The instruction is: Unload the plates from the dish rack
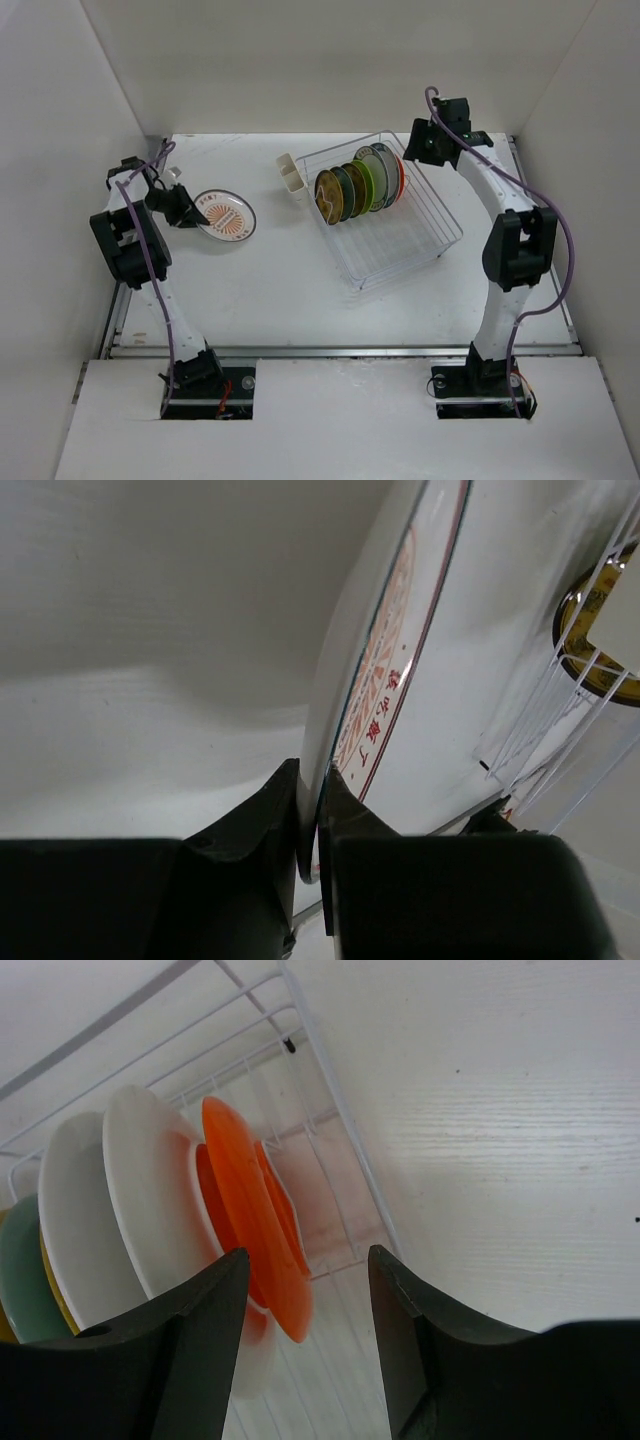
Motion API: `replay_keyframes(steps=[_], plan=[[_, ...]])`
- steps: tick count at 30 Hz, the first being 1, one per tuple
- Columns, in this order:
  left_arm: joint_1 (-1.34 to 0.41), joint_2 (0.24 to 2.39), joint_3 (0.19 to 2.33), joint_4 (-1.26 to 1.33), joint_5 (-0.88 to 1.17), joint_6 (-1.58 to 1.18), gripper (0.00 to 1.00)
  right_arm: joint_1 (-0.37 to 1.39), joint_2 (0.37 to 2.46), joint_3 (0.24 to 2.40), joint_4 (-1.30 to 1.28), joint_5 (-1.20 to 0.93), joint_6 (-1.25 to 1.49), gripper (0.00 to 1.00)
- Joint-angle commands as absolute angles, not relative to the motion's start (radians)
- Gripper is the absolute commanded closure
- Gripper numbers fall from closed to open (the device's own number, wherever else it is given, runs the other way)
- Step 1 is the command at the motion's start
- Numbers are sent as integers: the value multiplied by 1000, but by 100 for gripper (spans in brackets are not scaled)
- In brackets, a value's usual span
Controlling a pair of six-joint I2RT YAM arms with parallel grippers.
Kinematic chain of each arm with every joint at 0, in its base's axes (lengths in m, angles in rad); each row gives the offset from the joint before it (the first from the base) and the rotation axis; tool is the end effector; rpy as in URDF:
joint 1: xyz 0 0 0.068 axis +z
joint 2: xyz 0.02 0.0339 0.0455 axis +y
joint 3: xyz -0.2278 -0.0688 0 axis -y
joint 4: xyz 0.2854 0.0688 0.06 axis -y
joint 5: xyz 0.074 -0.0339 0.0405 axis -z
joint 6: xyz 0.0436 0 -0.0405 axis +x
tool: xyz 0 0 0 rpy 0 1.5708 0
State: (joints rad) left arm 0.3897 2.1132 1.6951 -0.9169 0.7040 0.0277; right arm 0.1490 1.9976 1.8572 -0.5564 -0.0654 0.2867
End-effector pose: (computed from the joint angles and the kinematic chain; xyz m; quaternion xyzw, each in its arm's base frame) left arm 0.4250 0.1440 0.1433 -0.1279 0.9242 -0.3121 0.1790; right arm 0.4895 0.0764 0.2649 0.0485 0.9043 0.1203 0.4066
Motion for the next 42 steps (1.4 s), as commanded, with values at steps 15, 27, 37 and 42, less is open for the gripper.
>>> replay_keyframes(steps=[15,27,37,42], plan=[[393,2155,1758,-959,614,52,59,143,2013,1758,-434,-160,255,54],[393,1997,1769,-1022,511,74,49,193,1936,1709,-417,81,250,100],[393,1898,1749,-1066,466,74,51,193,1726,1749,-406,356,130,100],[370,1818,1772,-1075,454,74,51,202,1681,1807,-468,457,121,100]])
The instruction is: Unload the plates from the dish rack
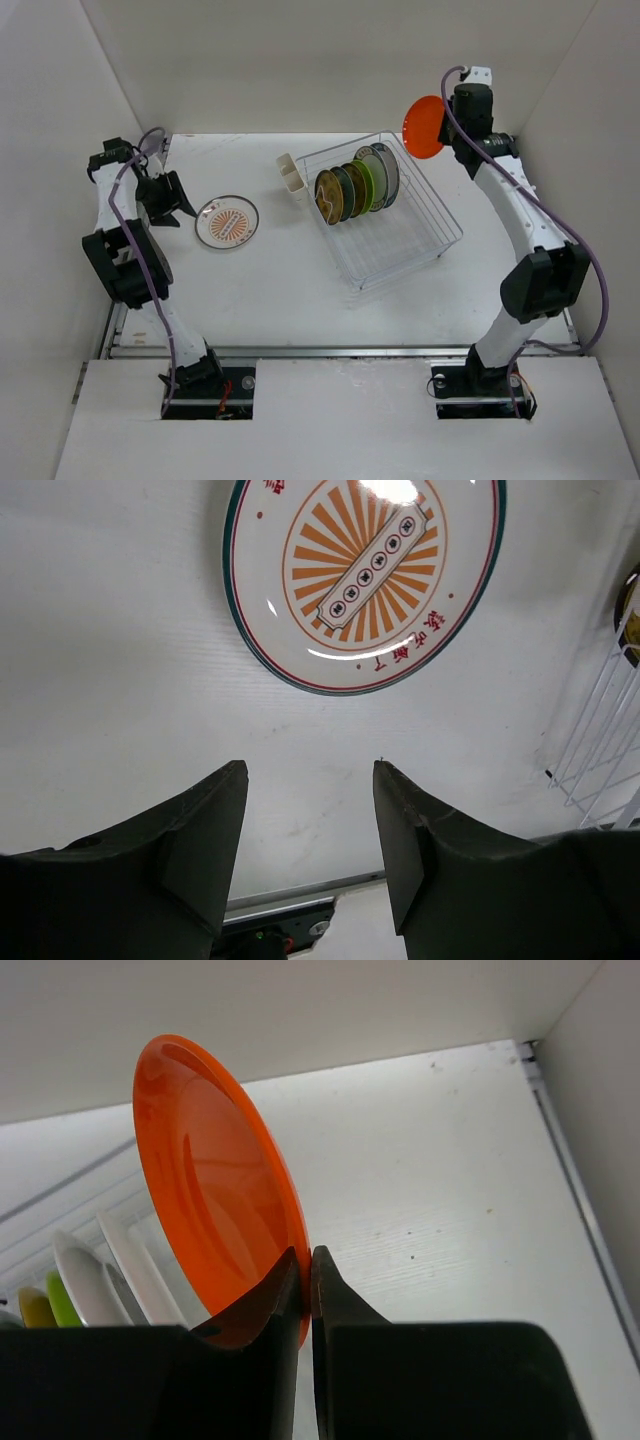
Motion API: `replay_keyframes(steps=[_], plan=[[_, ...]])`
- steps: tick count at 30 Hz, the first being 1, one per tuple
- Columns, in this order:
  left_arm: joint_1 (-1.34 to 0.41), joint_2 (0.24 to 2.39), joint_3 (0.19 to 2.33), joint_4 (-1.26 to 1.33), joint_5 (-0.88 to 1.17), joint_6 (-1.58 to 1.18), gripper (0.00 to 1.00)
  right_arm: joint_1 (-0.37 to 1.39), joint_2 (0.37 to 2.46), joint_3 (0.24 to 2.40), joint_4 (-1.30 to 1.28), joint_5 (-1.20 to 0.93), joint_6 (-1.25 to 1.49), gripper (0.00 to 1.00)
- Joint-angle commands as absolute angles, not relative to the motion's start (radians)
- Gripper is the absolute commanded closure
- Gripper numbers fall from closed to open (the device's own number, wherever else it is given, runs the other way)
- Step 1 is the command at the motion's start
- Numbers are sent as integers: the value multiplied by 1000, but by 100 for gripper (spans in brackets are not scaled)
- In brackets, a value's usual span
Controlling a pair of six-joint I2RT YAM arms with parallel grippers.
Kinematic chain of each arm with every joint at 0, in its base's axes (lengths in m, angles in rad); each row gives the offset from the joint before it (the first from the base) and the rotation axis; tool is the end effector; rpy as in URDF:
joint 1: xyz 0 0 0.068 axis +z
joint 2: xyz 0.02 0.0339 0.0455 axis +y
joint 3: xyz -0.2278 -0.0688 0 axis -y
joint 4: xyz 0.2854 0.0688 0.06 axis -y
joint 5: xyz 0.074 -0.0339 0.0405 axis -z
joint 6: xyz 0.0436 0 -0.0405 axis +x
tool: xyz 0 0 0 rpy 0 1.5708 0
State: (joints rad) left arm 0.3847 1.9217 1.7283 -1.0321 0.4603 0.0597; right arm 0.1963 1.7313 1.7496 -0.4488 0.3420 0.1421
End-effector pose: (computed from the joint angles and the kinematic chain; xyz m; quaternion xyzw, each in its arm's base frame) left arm 0.4042 0.1427 0.2251 -0.1165 0.9529 -0.1823 0.2127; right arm 0.4395 0.0725 0.3556 0.0693 0.8317 -0.0516 0.5484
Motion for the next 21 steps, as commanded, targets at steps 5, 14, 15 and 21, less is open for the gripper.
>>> replay_keyframes(steps=[5,14,15,21], plan=[[331,1760,1847,-1121,512,126,51,238,1582,1807,-477,431,130,100],[192,1747,1967,-1302,928,299,34,382,1515,1603,-244,-184,255,100],[175,1747,1967,-1313,928,299,33,424,1531,1594,-230,-265,255,100],[110,1746,1957,-1322,876,310,33,553,1652,1614,-206,-382,311,100]])
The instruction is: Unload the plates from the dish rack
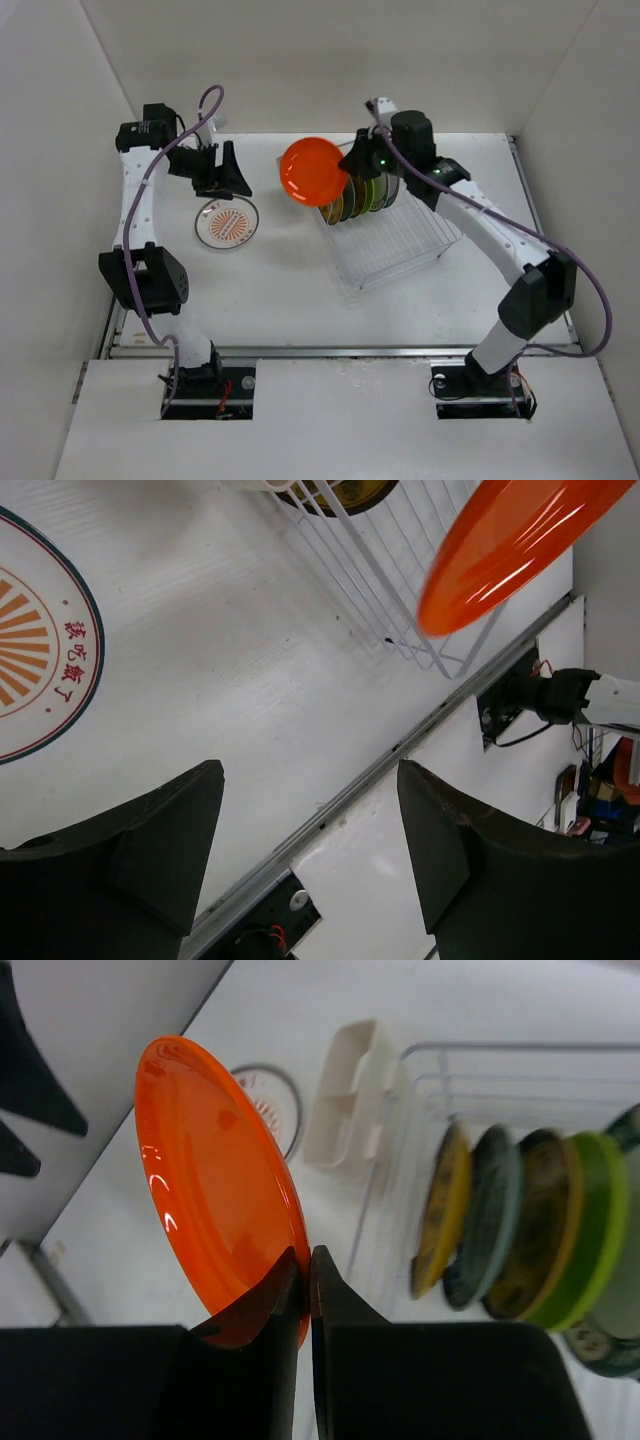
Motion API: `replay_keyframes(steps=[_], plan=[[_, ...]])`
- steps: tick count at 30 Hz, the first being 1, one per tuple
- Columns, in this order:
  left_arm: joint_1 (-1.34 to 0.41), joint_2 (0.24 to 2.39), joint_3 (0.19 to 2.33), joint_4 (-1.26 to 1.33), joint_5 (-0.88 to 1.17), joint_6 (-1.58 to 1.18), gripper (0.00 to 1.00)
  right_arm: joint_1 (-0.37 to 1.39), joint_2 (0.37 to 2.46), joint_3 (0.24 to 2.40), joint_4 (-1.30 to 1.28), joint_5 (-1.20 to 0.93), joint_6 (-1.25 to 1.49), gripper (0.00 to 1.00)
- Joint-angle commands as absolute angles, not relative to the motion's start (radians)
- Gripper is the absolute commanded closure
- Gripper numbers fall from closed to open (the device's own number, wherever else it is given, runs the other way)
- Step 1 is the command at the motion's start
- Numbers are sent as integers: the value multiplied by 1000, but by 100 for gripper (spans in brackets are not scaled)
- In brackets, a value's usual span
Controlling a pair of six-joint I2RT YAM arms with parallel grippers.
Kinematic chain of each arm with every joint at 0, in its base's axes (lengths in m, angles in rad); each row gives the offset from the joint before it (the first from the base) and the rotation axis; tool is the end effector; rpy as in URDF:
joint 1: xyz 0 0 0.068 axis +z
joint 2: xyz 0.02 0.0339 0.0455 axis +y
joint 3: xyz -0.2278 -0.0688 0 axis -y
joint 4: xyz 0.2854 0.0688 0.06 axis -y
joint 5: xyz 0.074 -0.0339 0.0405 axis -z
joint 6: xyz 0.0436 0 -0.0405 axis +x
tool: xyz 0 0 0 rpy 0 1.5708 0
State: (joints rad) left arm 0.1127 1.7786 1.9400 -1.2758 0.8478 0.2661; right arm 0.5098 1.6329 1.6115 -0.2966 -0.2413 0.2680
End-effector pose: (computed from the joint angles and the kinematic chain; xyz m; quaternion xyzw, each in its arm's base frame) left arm 0.3856 0.0107 0.3492 0.1608 0.8781 -0.3547 0.2779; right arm 0.3713 0.2196 0.3584 -0.1670 0.7899 0.3109 0.5015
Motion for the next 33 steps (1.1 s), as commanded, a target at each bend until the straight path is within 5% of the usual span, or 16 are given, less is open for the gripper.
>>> replay_keyframes(steps=[1,13,33], plan=[[110,1746,1957,-1307,855,310,33,566,1661,1626,-216,-391,311,100],[170,1546,1821,-1051,468,127,29,753,1890,1658,-460,-365,209,100],[179,1537,1792,-1051,304,107,28,834,2167,1744,-514,-247,229,100]])
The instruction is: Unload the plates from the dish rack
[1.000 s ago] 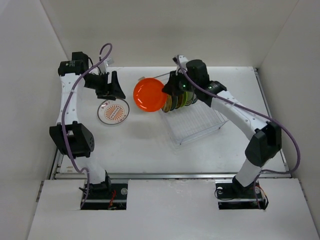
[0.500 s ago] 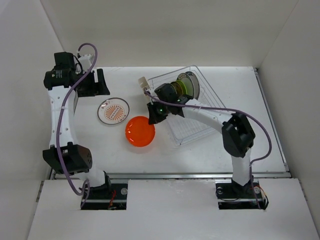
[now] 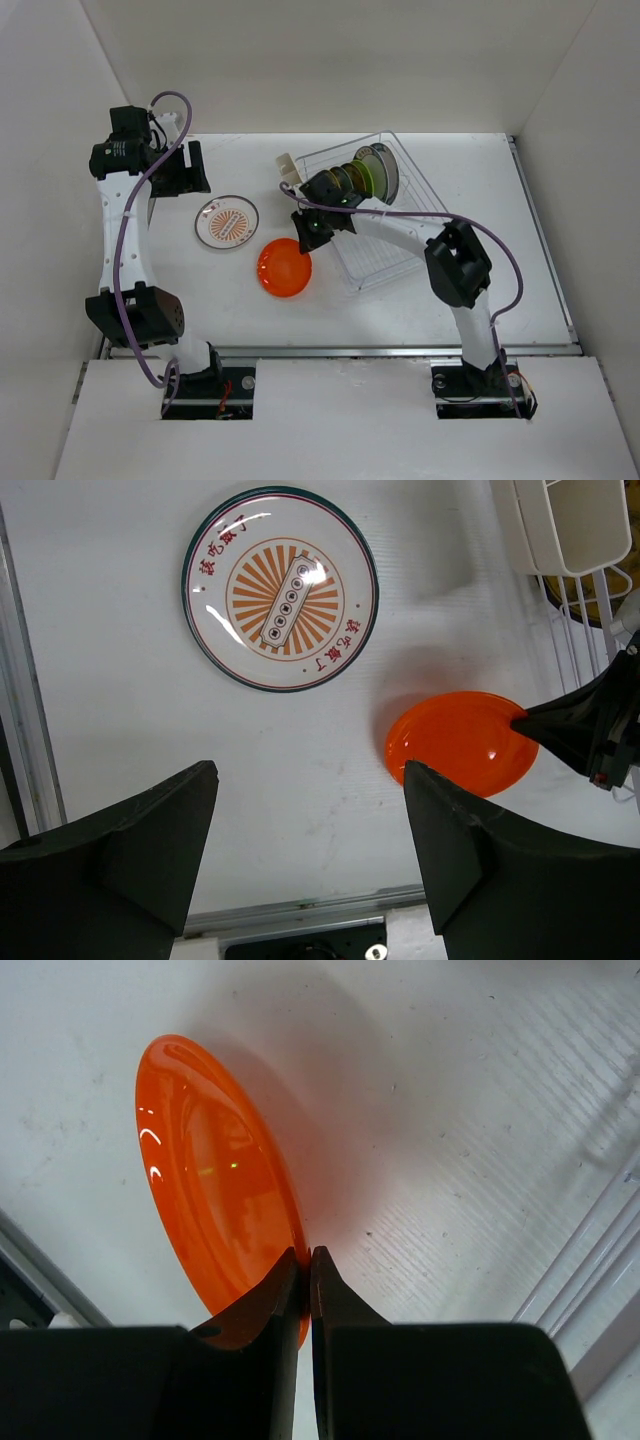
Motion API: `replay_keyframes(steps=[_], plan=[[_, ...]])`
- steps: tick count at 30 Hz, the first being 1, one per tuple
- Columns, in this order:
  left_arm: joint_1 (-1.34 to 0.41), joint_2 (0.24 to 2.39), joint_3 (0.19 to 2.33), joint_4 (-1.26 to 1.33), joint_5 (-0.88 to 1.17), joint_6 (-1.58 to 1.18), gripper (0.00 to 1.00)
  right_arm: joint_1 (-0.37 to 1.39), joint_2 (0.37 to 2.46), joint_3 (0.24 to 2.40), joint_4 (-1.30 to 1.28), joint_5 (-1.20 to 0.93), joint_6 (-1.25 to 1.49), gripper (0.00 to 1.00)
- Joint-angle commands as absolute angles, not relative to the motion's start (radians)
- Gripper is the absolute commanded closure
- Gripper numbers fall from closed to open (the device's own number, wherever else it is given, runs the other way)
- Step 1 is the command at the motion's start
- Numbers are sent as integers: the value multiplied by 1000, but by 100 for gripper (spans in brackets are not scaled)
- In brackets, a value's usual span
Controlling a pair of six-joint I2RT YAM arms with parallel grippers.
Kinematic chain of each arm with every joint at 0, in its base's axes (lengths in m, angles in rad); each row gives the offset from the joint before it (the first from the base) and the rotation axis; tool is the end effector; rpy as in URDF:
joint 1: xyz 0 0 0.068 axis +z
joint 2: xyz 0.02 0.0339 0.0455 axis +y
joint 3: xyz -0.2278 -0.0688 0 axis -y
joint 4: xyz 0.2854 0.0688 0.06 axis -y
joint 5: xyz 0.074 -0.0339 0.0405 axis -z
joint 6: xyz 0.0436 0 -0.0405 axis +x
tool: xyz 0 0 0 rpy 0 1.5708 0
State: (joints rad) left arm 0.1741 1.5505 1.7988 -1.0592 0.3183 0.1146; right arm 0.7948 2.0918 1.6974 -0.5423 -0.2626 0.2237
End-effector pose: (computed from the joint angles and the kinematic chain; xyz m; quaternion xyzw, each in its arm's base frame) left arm 0.3537 0.0484 0.3859 0.0315 0.9183 -0.0930 0.3835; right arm 0.3342 0.3567 0.1633 -0.3045 0.8923 0.2593 0.2092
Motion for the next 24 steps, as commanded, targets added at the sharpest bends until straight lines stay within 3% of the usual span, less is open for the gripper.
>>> replay_keyframes(steps=[1,11,18,24], plan=[[179,1537,1792,-1051,304,107,28,848,2177,1755,-523,-235,229,99],[179,1537,1792,-1060,314,107,28,925,2209,1810,-561,-226,167,98],[179,1546,1792,-1060,314,107,28,956,2119,1801,-558,-15,132,98],[179,1546,1792,-1060,324,107,28,965,2175,1845,-580,-129,110,95]])
